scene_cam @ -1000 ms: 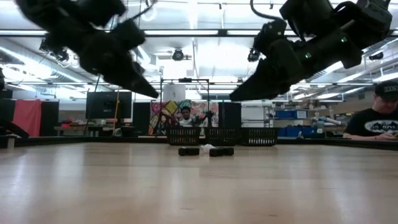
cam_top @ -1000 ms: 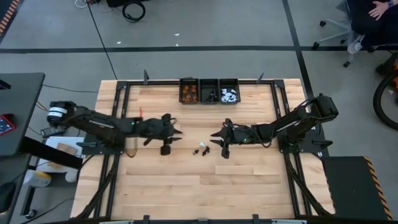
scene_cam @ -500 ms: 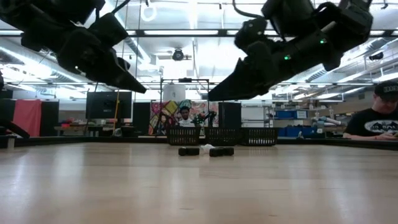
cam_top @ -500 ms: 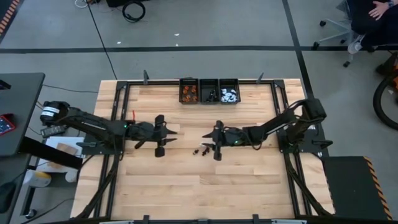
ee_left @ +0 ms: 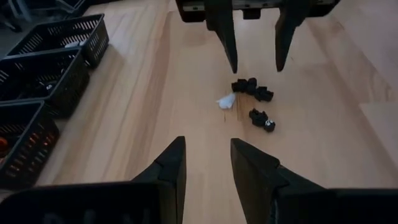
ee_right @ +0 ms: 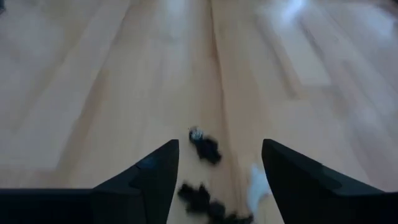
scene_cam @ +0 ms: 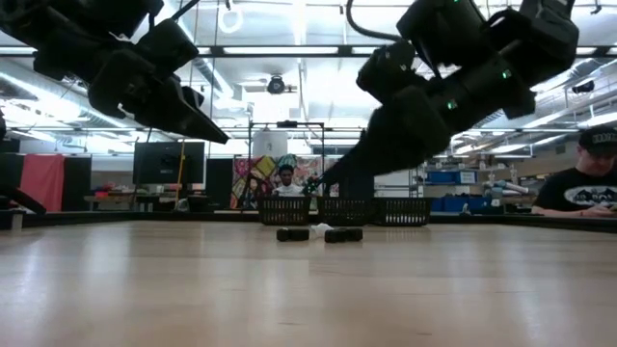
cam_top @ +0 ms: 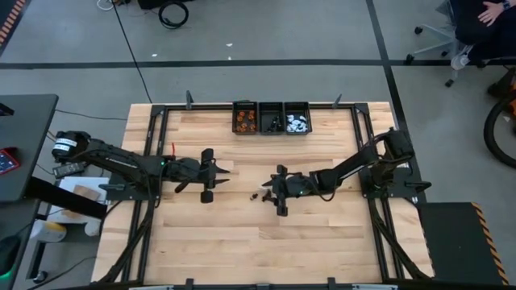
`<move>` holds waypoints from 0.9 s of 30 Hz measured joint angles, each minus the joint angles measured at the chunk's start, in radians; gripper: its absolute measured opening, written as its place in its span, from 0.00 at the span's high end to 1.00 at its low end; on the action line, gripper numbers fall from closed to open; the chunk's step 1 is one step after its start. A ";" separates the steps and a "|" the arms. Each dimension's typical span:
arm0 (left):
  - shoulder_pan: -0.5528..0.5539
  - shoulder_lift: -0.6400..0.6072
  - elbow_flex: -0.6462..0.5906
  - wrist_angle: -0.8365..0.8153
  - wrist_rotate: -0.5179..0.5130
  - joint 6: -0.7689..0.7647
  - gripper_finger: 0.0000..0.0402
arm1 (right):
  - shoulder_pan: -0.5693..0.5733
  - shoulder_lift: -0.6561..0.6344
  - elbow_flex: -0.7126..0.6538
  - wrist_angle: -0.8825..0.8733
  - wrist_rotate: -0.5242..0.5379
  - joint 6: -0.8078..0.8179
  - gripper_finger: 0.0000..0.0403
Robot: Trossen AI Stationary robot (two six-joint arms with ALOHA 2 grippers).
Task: Sort game pieces by color
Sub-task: Put the white game piece into the right black basket
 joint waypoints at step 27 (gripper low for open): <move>0.019 0.009 0.000 0.022 -0.001 0.031 0.74 | -0.025 0.151 0.269 -0.456 0.212 0.187 0.43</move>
